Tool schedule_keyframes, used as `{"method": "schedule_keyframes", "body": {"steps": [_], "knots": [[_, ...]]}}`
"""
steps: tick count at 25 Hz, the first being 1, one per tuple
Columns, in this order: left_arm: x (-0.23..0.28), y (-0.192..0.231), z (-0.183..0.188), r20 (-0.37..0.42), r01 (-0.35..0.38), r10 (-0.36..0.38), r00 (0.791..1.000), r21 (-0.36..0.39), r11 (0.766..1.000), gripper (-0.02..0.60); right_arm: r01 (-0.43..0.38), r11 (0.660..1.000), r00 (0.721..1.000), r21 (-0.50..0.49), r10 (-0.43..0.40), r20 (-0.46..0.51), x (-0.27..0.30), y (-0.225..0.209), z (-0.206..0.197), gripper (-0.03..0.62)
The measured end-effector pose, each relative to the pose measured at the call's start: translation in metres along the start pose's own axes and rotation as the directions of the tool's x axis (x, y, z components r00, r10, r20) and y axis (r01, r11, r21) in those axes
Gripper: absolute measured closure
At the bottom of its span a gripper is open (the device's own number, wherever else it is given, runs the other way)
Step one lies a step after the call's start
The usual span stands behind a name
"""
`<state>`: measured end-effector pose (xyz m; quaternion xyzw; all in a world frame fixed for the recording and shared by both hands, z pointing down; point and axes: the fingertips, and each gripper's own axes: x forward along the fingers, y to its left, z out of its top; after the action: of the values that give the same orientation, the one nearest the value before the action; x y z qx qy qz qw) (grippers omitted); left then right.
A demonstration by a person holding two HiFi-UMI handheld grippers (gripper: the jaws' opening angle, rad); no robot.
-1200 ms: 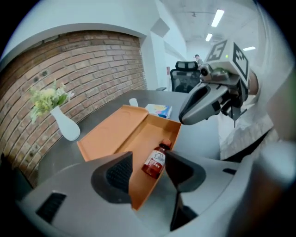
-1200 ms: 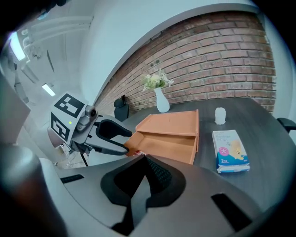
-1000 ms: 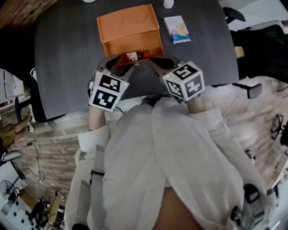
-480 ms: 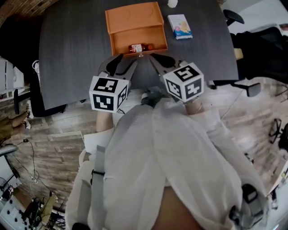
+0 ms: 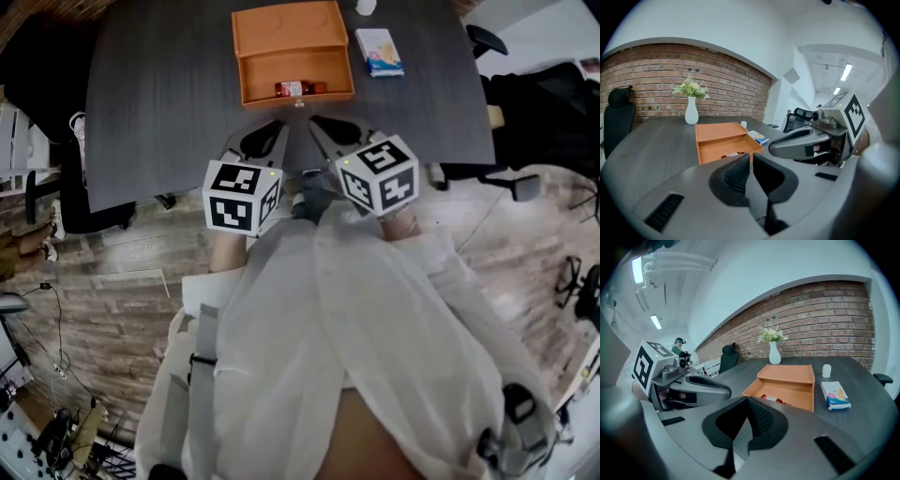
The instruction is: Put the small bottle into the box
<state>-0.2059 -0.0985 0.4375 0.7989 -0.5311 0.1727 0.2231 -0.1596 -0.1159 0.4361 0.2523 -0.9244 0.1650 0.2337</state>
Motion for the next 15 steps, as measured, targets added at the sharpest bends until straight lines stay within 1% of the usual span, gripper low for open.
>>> {"method": "schedule_keyframes", "body": {"steps": [2,5,7,10,15], "knots": [[0.000,-0.002,-0.008,-0.011,-0.007,0.007,1.000,-0.027,1.000,0.564,-0.004,1.000,1.000,-0.009,0.004,-0.008,0.001,0.005,-0.004,0.591],[0.000,-0.003,-0.023,-0.071,-0.021,0.016,0.997,-0.064,0.998,0.577,-0.018,1.000,1.000,-0.012,0.018,-0.012,0.000,0.012,-0.009,0.591],[-0.001,-0.004,-0.029,-0.092,-0.028,0.021,0.996,-0.073,0.997,0.577,-0.026,1.000,1.000,-0.012,0.026,-0.013,-0.001,0.016,-0.012,0.591],[0.000,-0.005,-0.036,-0.099,-0.037,0.028,0.995,-0.082,0.996,0.577,-0.027,0.999,0.999,-0.018,0.026,-0.026,-0.002,0.019,-0.018,0.591],[0.002,-0.008,-0.042,-0.109,-0.041,0.031,0.994,-0.095,0.995,0.577,0.001,1.000,0.998,-0.021,-0.002,-0.068,0.002,0.017,-0.034,0.591]]}}
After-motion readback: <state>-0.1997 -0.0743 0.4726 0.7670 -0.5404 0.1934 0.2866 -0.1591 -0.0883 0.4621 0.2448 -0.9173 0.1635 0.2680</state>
